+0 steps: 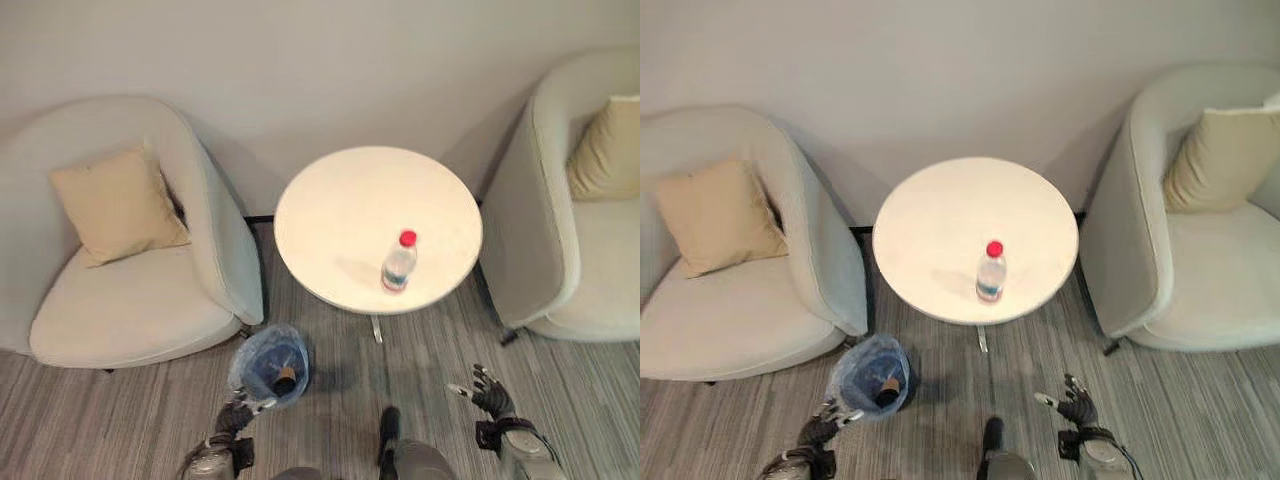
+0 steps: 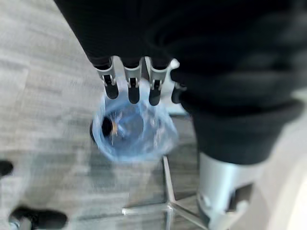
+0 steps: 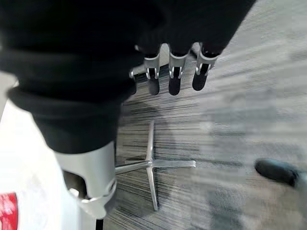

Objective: Gather garbage on tea table into small bin, then transfer packed bag to large trash can.

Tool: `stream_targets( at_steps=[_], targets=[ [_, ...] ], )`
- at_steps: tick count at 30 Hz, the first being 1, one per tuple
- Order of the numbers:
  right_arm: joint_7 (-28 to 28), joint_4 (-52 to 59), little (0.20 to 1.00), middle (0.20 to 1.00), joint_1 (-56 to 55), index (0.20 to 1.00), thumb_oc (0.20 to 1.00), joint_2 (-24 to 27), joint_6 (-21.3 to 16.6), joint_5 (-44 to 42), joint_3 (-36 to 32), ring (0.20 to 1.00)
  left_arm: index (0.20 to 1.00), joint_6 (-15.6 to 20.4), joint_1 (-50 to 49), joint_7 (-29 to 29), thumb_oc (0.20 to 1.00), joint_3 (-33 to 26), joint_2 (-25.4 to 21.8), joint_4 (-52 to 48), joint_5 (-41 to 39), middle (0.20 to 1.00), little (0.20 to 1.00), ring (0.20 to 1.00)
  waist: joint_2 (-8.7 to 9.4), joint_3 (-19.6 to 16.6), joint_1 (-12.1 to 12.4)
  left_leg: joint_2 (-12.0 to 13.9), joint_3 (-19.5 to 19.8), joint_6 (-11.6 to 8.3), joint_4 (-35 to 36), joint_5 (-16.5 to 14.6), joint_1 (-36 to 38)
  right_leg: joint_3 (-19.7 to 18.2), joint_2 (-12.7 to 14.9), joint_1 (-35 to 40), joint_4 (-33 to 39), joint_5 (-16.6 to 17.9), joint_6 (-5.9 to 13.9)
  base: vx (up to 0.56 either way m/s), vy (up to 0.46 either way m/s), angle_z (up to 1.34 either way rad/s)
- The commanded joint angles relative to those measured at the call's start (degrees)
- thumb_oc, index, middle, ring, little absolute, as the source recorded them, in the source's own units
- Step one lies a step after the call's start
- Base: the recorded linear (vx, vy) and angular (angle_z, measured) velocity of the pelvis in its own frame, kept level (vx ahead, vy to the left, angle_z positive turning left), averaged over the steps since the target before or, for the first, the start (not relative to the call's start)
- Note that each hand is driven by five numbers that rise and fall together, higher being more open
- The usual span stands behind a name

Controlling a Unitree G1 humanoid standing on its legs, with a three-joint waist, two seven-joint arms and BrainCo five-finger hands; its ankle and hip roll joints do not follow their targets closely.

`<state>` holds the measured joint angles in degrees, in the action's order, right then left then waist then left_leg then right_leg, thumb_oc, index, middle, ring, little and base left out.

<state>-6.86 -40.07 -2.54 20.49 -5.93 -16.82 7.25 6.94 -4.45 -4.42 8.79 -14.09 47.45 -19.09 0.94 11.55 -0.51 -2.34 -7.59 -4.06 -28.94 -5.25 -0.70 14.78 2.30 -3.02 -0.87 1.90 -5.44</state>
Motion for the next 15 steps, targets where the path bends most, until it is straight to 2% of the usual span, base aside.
stream_targets(
  at_steps=[1,4,7,11,15],
  targets=[
    [-0.66,3.34,1.000,1.000,2.31,1.000,1.000,2.69,-2.30,1.22,-0.64,1.000,1.000,1.52,4.18,-0.13,1.000,-1.25,-2.98,-0.69,0.84,1.000,1.000,1.000,-0.38,0.92,-1.88,5.39,2.39,-0.41,16.77,-1.48,-1.92,-2.32,1.80,-0.24,-2.56,-8.08,8.37,0.15,-0.028,-0.42],
    [-1.33,3.92,1.000,1.000,2.81,1.000,1.000,3.21,-2.42,1.91,-0.56,1.000,1.000,1.50,4.27,-0.41,1.000,-0.81,-3.31,-0.95,1.46,1.000,1.000,1.000,0.09,1.56,-0.94,4.65,2.67,-0.68,17.90,0.25,-6.05,-2.69,1.87,1.18,-2.58,-8.97,8.68,0.10,0.029,-0.15],
    [-0.70,5.26,1.000,1.000,2.59,1.000,1.000,3.13,-2.38,2.64,0.04,1.000,1.000,1.55,3.69,-0.19,1.000,-1.18,-3.16,-1.23,1.47,1.000,1.000,1.000,-0.37,1.33,-0.73,4.52,2.59,-0.60,19.36,0.34,-4.67,-3.67,1.29,1.42,-3.35,-9.21,8.74,0.09,0.078,-0.33],
    [-0.35,8.16,1.000,1.000,1.93,1.000,1.000,3.35,-2.41,5.05,-0.03,1.000,1.000,1.46,2.17,0.23,1.000,-2.04,-3.29,-0.77,2.33,1.000,1.000,1.000,-0.49,0.01,-0.65,3.66,1.66,0.54,23.23,0.00,-1.33,-4.89,1.31,2.89,-3.15,-8.64,9.20,0.11,0.077,-0.74],
    [0.62,14.41,1.000,1.000,1.05,1.000,1.000,5.28,-2.70,8.61,0.27,1.000,1.000,1.67,1.11,0.63,1.000,-3.15,-4.07,-1.21,3.21,1.000,1.000,1.000,-0.38,-0.90,-0.64,3.44,0.25,1.34,25.05,-0.70,1.97,-5.70,1.60,4.25,-2.62,-8.43,9.65,0.08,0.067,-0.09]
  ],
)
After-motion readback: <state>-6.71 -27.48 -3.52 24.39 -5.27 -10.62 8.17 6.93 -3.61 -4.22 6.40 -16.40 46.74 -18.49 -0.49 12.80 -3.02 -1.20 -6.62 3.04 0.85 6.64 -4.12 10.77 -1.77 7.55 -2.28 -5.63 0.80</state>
